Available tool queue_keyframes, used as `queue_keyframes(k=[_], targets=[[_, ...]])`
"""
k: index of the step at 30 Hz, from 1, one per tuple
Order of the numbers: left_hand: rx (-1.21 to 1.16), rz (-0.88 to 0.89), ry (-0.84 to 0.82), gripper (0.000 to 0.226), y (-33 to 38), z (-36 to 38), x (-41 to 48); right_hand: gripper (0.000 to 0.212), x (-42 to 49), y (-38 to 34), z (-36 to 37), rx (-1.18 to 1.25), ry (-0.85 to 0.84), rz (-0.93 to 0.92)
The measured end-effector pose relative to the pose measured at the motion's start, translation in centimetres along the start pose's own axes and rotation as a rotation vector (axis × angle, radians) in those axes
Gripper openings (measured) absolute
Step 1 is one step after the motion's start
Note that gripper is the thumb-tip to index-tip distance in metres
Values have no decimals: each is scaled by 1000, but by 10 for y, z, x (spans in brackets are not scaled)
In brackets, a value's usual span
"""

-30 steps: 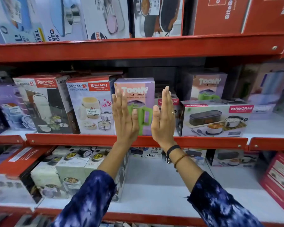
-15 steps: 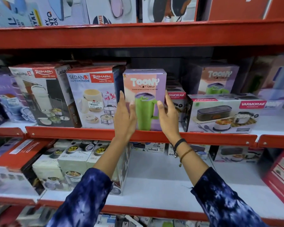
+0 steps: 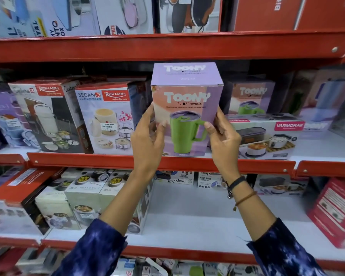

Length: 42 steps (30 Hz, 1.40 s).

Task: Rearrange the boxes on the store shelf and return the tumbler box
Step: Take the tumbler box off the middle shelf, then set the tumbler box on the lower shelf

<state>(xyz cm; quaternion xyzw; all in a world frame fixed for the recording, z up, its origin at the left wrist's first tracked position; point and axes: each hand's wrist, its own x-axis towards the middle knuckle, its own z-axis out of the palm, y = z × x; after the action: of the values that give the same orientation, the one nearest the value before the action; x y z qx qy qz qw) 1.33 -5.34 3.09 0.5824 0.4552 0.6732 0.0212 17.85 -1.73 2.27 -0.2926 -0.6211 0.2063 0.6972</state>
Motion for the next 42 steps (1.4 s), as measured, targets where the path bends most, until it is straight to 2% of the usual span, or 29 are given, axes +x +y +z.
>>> queue_keyframes(k=[7, 12, 16, 20, 24, 32, 38, 42], targets=[[52, 37, -36, 45, 24, 5, -52, 51, -40, -7, -57, -90, 12, -34], [95, -16, -127, 52, 21, 19, -108, 59, -85, 12, -101, -198, -10, -26], [51, -109, -217, 58, 12, 33, -154, 65, -118, 29, -124, -241, -32, 55], [52, -265, -297, 50, -12, 46, -191, 62, -148, 54, -140, -274, -90, 159], [80, -391, -359, 49, -38, 59, -219, 47, -173, 84, -147, -292, -113, 294], [160, -479, -477, 41, -91, 90, -236, 42, -192, 142, -141, -272, -114, 525], [161, -588, -534, 37, -117, 105, -239, 40, -195, 175, -136, -276, -96, 616], [166, -574, -587, 40, -125, 107, -245, 38, -194, 184, -141, -284, -98, 658]])
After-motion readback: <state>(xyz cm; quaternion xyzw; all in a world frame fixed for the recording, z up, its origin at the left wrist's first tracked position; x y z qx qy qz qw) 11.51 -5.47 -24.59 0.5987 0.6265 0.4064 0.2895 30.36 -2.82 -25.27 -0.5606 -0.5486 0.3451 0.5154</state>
